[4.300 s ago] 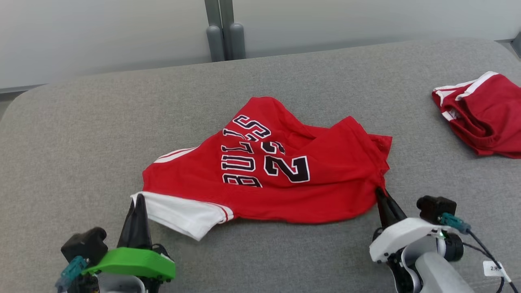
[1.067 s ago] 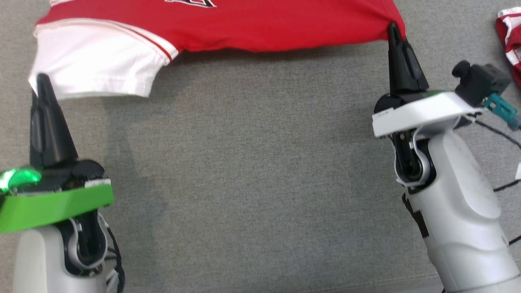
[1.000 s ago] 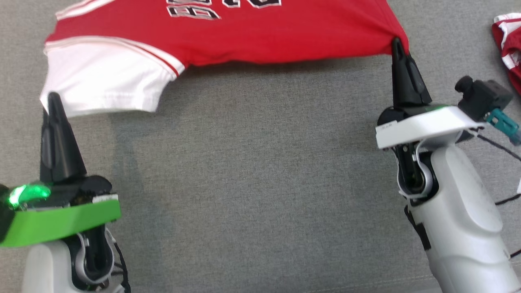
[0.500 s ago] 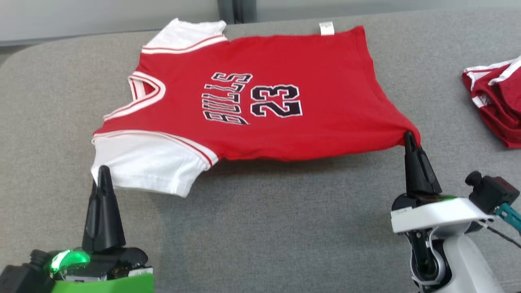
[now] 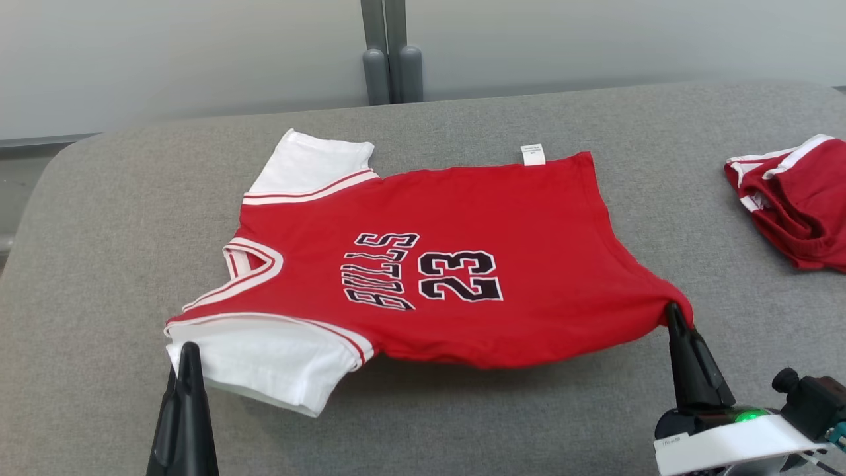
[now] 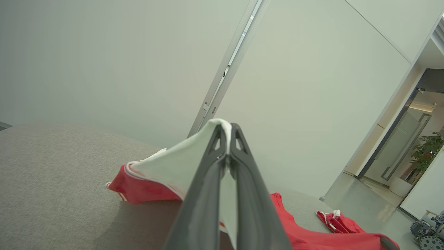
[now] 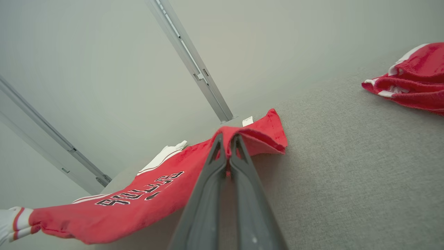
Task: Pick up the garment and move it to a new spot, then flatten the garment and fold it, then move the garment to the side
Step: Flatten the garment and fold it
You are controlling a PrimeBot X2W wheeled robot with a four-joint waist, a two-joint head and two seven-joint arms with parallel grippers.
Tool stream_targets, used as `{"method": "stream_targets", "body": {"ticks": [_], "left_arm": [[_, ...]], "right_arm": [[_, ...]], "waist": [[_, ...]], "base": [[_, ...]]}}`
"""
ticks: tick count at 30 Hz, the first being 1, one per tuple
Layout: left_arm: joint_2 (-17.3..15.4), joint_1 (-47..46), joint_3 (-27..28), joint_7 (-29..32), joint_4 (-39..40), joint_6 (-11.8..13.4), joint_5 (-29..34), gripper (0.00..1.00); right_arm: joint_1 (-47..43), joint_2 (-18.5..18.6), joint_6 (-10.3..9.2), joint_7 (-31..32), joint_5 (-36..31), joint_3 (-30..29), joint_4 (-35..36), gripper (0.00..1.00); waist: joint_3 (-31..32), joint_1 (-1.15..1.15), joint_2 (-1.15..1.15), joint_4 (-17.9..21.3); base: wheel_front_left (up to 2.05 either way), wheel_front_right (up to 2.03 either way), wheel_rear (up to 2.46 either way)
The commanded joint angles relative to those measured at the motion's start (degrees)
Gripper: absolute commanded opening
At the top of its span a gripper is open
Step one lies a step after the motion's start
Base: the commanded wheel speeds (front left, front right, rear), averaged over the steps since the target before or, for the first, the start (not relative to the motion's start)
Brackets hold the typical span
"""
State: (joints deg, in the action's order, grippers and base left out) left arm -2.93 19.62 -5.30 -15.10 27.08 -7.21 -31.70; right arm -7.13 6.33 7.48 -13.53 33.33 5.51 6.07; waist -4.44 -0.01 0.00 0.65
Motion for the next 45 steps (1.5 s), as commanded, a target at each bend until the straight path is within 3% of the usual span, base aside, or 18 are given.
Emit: {"method": "stream_targets", "body": {"ticks": [1, 23, 45], "left_arm": [[-0.12, 1.33, 0.2, 0.27, -0.66, 0.24, -0.43, 0.0], [-1.13, -2.41, 0.52, 0.31, -18.65, -0.17, -5.51, 0.0], [-0.7, -32.58, 2.21, 0.0, -45.15, -0.33, -3.01, 0.0]], "right_arm": [[-1.47, -0.05, 0.02, 0.71, 0.5, 0.18, 0.26, 0.0], [-0.04, -0.41, 0.02, 0.27, 5.04, 3.3, -16.4, 0.0], [16.91, -2.83, 0.02, -1.66, 9.2, 2.31, -27.24, 0.0]], "waist": [[-0.3, 0.01, 0.0, -0.02], [-3.2, 0.01, 0.0, -0.18], [-7.48, 0.01, 0.0, 1.81]], "base": [[0.0, 0.0, 0.0], [0.0, 0.0, 0.0], [0.0, 0.0, 0.0]]}}
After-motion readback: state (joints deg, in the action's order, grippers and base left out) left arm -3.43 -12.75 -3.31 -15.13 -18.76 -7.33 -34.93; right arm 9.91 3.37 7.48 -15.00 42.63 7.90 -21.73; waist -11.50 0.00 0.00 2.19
